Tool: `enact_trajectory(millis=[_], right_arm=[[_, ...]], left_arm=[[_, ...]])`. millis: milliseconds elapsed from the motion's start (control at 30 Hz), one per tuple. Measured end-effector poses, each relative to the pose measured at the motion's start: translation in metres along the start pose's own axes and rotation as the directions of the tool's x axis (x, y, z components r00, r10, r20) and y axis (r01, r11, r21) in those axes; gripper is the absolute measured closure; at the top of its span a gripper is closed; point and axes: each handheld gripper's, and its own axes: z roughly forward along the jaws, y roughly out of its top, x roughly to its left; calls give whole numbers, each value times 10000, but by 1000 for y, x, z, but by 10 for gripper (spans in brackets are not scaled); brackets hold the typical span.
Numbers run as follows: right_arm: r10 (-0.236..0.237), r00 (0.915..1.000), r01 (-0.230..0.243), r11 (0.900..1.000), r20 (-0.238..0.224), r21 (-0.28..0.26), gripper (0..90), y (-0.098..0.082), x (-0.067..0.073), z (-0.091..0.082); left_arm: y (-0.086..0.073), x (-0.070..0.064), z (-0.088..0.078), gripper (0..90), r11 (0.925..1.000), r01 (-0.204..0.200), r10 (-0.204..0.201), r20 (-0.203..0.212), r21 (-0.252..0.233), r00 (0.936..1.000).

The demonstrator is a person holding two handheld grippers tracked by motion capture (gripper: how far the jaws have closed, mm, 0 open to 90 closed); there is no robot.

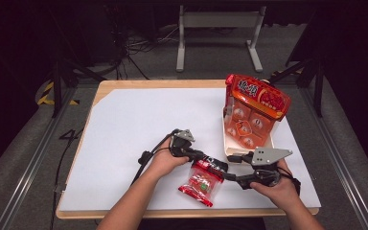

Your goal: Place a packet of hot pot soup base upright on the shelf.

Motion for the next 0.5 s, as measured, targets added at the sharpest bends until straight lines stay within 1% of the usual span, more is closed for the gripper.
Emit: enact_trajectory(millis=[200,267,367,400,467,500], right_arm=[[4,10000,-4,10000,-14,45,400,0,0,2],[5,10000,-5,10000,-12,74,401,-1,0,2],[13,10000,-13,10000,15,90,404,-1,-1,2],[15,10000,-16,10000,32,90,405,-1,-1,2],[54,9999,-54,9999,93,87,407,-1,-2,1],[82,9999,-84,9999,122,97,408,-1,-2,1]], left_arm=[[0,-1,0,886,10000,-68,68,-116,60,9999],[0,-1,0,899,10000,-37,38,-98,38,9999],[0,0,0,900,9998,173,-173,-53,-9,9998],[0,0,-1,900,9999,145,-145,-48,-10,9999],[1,0,-3,900,9999,128,-128,-16,-58,9999],[3,-2,-8,900,9994,171,-169,80,-300,9998]])
